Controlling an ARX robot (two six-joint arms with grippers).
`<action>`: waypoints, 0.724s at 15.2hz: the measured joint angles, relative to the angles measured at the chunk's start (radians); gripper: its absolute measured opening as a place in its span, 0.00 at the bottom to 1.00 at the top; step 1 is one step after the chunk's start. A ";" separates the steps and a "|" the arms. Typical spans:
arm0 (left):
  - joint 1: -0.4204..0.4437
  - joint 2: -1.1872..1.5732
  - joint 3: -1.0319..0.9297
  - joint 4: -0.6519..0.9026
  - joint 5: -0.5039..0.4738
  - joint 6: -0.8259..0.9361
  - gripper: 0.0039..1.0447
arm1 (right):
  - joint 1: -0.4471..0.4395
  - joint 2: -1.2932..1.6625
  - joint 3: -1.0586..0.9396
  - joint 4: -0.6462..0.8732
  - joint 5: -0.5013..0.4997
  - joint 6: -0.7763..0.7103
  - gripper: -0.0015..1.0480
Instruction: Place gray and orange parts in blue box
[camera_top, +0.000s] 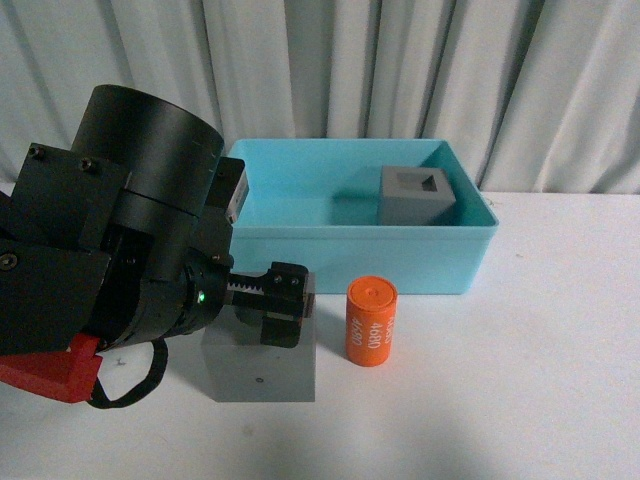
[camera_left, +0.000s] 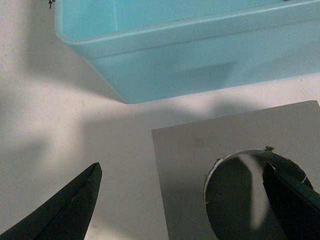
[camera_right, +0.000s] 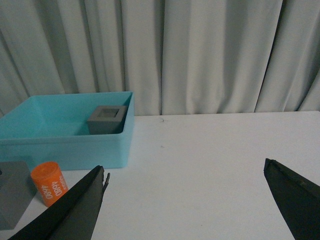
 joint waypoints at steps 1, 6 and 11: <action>0.002 0.000 -0.001 0.004 0.000 0.006 0.94 | 0.000 0.000 0.000 0.000 0.000 0.000 0.94; 0.003 0.000 -0.020 0.008 0.006 0.016 0.58 | 0.000 0.000 0.000 0.000 0.000 0.000 0.94; 0.002 -0.014 -0.024 -0.016 0.024 0.009 0.22 | 0.000 0.000 0.000 0.000 0.000 0.000 0.94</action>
